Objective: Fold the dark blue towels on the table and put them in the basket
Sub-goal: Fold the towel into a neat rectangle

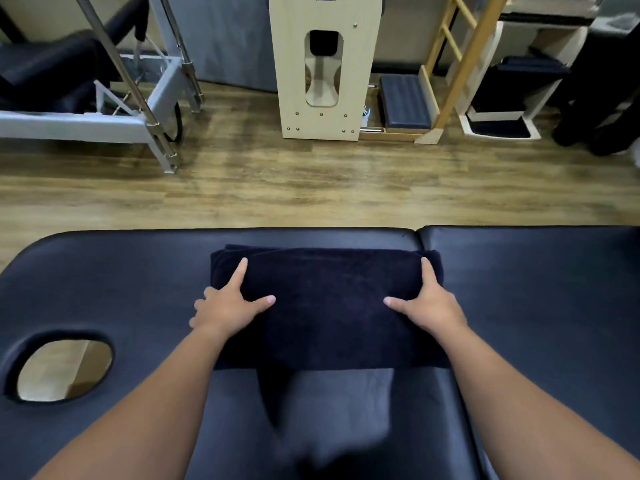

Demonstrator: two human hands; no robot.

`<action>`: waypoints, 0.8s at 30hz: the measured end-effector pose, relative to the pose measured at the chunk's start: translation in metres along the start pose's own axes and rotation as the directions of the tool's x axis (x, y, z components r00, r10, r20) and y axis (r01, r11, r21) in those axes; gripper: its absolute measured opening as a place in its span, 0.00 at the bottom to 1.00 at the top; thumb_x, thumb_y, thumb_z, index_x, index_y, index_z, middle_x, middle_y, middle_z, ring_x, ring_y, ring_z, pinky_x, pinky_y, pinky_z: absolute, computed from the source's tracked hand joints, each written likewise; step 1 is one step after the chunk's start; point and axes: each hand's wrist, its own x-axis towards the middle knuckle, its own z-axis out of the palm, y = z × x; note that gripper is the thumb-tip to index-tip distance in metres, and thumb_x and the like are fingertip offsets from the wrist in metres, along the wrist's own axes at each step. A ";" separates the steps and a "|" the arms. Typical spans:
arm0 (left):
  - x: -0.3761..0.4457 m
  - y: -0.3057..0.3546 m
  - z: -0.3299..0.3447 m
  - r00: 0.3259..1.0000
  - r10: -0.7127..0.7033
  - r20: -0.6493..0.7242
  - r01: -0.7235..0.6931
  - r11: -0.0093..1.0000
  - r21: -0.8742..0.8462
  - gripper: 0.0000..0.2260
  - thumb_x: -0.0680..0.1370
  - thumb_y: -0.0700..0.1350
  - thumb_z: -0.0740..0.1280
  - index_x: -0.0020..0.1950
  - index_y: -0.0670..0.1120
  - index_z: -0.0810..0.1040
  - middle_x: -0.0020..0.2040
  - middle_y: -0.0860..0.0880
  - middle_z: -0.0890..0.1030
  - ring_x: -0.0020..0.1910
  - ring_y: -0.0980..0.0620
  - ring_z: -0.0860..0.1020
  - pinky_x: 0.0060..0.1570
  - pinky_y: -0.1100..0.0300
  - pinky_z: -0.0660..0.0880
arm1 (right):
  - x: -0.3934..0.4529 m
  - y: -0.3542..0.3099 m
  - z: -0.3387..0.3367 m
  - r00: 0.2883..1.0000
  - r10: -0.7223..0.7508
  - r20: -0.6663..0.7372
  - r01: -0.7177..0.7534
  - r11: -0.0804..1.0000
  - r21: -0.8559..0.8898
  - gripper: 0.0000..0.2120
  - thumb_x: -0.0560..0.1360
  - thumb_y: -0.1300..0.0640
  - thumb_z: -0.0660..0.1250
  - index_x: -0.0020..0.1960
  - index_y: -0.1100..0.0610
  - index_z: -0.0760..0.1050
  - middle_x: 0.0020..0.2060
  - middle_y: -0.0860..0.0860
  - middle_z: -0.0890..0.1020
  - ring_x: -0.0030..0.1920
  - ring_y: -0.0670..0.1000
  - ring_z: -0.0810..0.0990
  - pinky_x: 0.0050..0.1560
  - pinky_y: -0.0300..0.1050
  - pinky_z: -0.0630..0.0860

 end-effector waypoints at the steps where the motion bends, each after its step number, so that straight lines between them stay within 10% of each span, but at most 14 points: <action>1: 0.002 -0.002 0.001 1.000 0.010 -0.023 -0.011 1.000 -0.019 0.43 0.68 0.73 0.69 0.75 0.77 0.45 0.71 0.41 0.67 0.70 0.36 0.66 0.64 0.37 0.69 | -0.001 -0.002 0.000 1.000 0.001 -0.015 -0.001 1.000 -0.002 0.57 0.63 0.33 0.76 0.78 0.33 0.40 0.63 0.50 0.79 0.64 0.59 0.76 0.59 0.57 0.77; 11: -0.006 -0.032 0.001 0.989 0.150 0.019 -0.143 0.971 -0.189 0.43 0.69 0.59 0.79 0.78 0.68 0.59 0.66 0.53 0.78 0.68 0.46 0.73 0.64 0.51 0.73 | -0.033 0.026 0.009 0.997 -0.024 -0.067 0.032 0.993 0.114 0.51 0.67 0.40 0.78 0.79 0.35 0.50 0.66 0.46 0.78 0.67 0.55 0.74 0.60 0.49 0.74; 17: -0.039 -0.045 0.014 0.973 0.226 0.043 -0.218 0.966 -0.137 0.42 0.69 0.58 0.79 0.78 0.67 0.61 0.41 0.57 0.78 0.58 0.48 0.78 0.58 0.53 0.75 | -0.087 0.068 0.020 0.998 -0.002 -0.069 0.009 0.995 0.096 0.49 0.71 0.45 0.76 0.81 0.38 0.48 0.69 0.48 0.76 0.71 0.57 0.70 0.64 0.52 0.72; 24: -0.066 -0.036 0.041 0.934 0.332 0.132 -0.310 0.937 -0.163 0.40 0.68 0.54 0.80 0.75 0.68 0.65 0.47 0.57 0.79 0.59 0.48 0.77 0.64 0.48 0.75 | -0.161 0.138 0.036 0.979 0.163 -0.121 -0.132 0.965 0.227 0.47 0.71 0.44 0.76 0.80 0.38 0.51 0.69 0.47 0.76 0.71 0.57 0.70 0.65 0.53 0.72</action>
